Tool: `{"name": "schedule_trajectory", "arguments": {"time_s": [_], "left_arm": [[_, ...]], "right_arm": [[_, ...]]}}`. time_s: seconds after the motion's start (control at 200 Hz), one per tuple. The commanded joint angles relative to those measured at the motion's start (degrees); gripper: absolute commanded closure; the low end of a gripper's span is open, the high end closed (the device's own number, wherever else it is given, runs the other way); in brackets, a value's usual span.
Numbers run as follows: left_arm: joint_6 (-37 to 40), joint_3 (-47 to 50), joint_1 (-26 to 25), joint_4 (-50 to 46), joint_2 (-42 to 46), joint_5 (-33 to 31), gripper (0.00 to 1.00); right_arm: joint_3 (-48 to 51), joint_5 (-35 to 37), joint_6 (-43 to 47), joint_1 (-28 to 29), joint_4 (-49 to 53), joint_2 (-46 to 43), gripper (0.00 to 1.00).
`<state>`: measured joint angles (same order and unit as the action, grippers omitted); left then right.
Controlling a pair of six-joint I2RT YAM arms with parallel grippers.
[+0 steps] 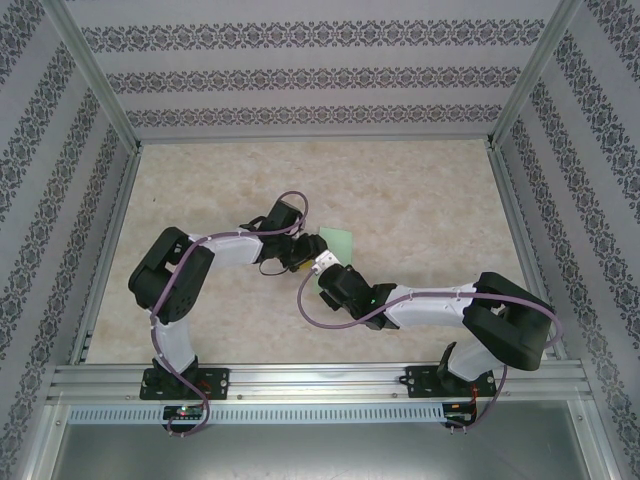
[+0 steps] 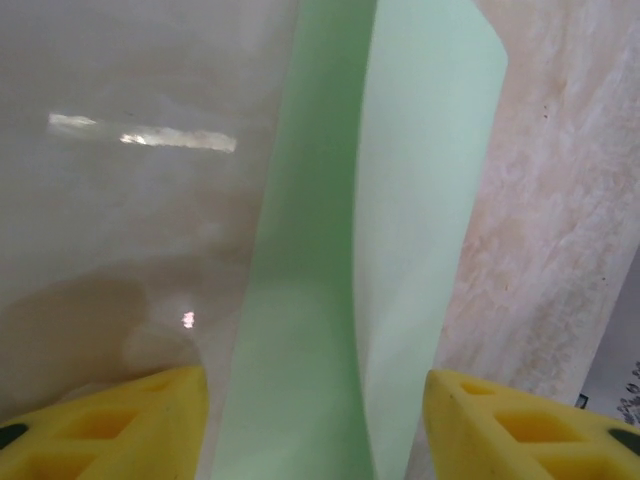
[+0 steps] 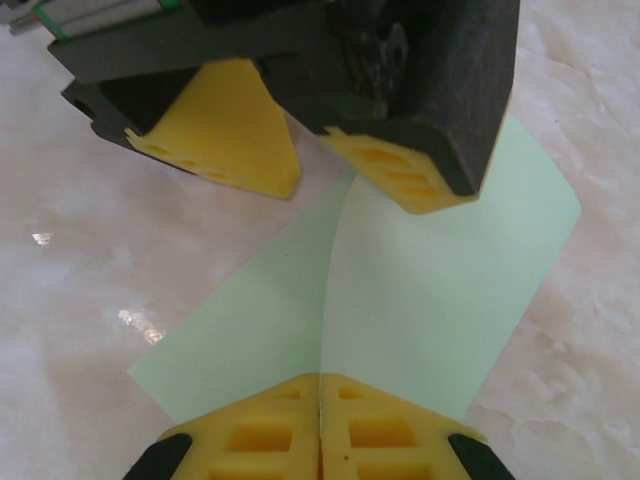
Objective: Fold a paper plane with a square sheet of paper (pick it up from the middle)
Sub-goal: Pick up the paper from the center of the table.
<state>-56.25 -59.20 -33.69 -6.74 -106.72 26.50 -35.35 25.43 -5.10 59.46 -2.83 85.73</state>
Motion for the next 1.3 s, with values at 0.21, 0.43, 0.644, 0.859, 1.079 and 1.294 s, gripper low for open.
{"name": "schedule_trajectory", "arguments": {"time_s": [0.21,0.43,0.644,0.859,1.079,1.294], "left_arm": [[-1.6,-3.1,-1.2,5.7,-2.3,4.0,0.52],[-2.8,-3.2,-1.4,8.1,-4.0,5.5,0.68],[-2.1,-4.0,-1.3,7.6,-4.1,5.6,0.84],[-1.3,-3.8,-1.2,5.4,-2.6,5.4,1.0],[1.9,-2.3,-1.1,-2.4,3.1,1.3,1.0],[2.9,-0.6,-1.1,-4.9,9.2,1.0,1.0]], "right_arm": [[0.9,0.4,-1.4,-0.6,-2.0,-0.3,0.9],[1.2,1.0,-3.0,-0.5,-0.5,-3.1,0.78],[3.7,3.2,-9.1,-0.7,2.4,-12.5,0.57],[3.2,6.3,-23.7,-5.8,13.4,-21.6,0.32],[0.4,-9.4,-29.8,-18.7,21.2,-22.0,0.3],[-0.7,-11.6,-29.6,-20.0,20.4,-23.0,0.3]]}}
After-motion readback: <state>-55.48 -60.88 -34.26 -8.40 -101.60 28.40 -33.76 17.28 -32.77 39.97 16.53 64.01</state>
